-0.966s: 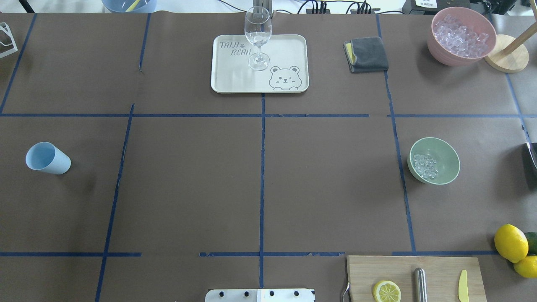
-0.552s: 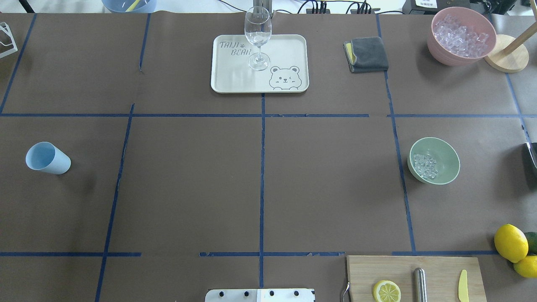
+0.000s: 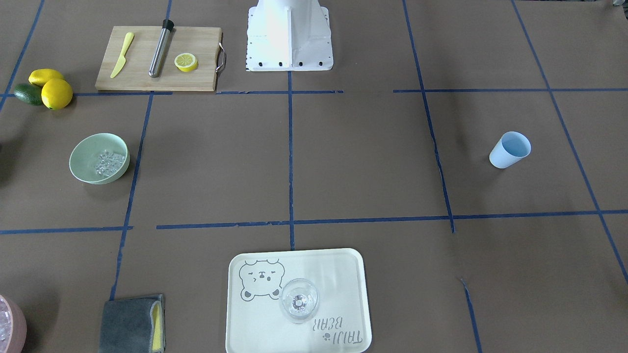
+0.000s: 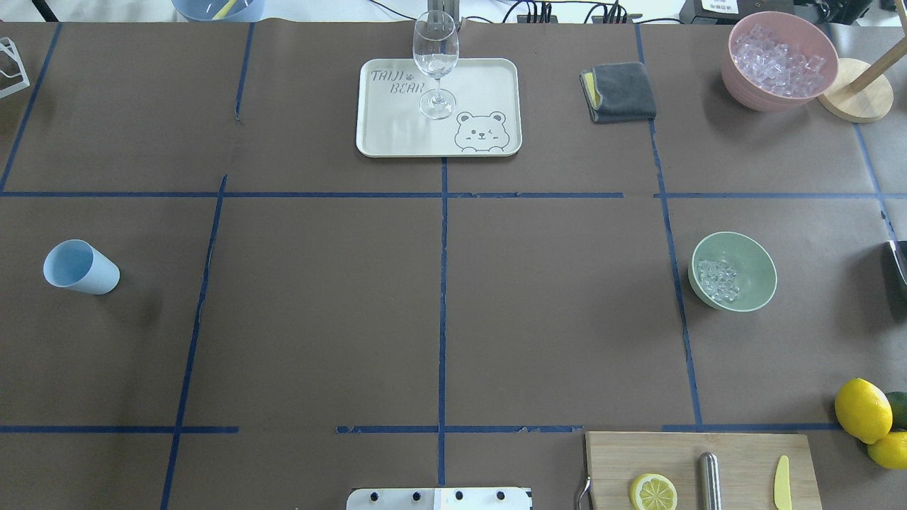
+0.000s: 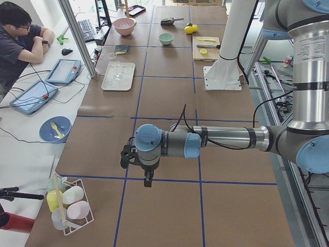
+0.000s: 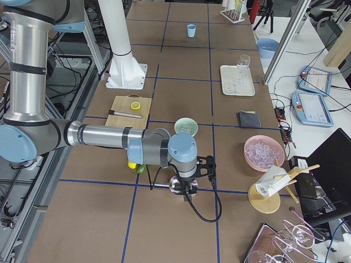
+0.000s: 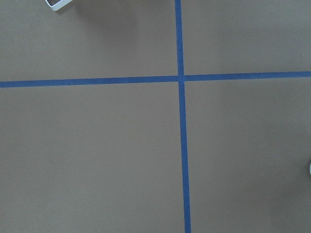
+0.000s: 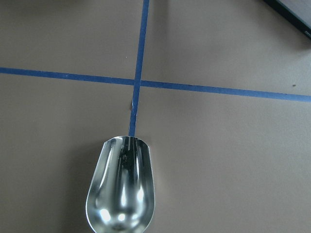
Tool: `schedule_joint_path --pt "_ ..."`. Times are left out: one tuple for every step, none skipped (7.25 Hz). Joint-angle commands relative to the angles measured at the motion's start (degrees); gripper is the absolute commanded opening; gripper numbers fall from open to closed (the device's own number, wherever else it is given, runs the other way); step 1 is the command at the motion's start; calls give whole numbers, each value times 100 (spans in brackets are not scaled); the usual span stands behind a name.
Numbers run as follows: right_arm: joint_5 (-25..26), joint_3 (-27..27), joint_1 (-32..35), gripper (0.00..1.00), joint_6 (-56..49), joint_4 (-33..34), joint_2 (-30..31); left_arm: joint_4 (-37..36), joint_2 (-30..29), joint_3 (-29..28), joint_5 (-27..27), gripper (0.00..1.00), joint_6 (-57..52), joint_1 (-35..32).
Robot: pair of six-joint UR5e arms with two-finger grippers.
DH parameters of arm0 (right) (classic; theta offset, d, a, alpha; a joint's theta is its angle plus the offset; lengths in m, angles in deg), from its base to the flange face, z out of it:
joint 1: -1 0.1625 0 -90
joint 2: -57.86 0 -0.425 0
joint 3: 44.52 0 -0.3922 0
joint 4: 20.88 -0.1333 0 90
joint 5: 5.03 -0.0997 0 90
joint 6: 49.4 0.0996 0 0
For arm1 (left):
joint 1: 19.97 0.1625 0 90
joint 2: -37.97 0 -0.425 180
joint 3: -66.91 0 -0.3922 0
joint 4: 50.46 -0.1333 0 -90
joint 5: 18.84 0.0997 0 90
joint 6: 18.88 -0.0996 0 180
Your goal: Pour ice into bowl
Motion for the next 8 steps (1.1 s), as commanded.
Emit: schedule_joint_path --pt "12 -49 -1 100 1 -9 5 -15 9 -17 1 100 7 -7" --pt "12 -49 -1 100 1 -17 13 -16 131 18 -8 100 7 -7" --pt "12 -66 -1 100 10 -9 13 -16 141 18 -26 100 7 -7" --pt "4 -67 -1 100 10 -9 13 -16 141 9 -43 100 7 2" --pt "4 -75 -1 100 10 -9 22 -16 141 9 -43 100 7 2" --pt "4 -67 -1 100 10 0 31 -16 141 18 -43 100 7 2" --pt "4 -67 -1 100 10 0 31 -16 141 18 -52 100 7 2" --pt "4 -67 -1 100 10 26 22 -16 141 18 -52 100 -2 2"
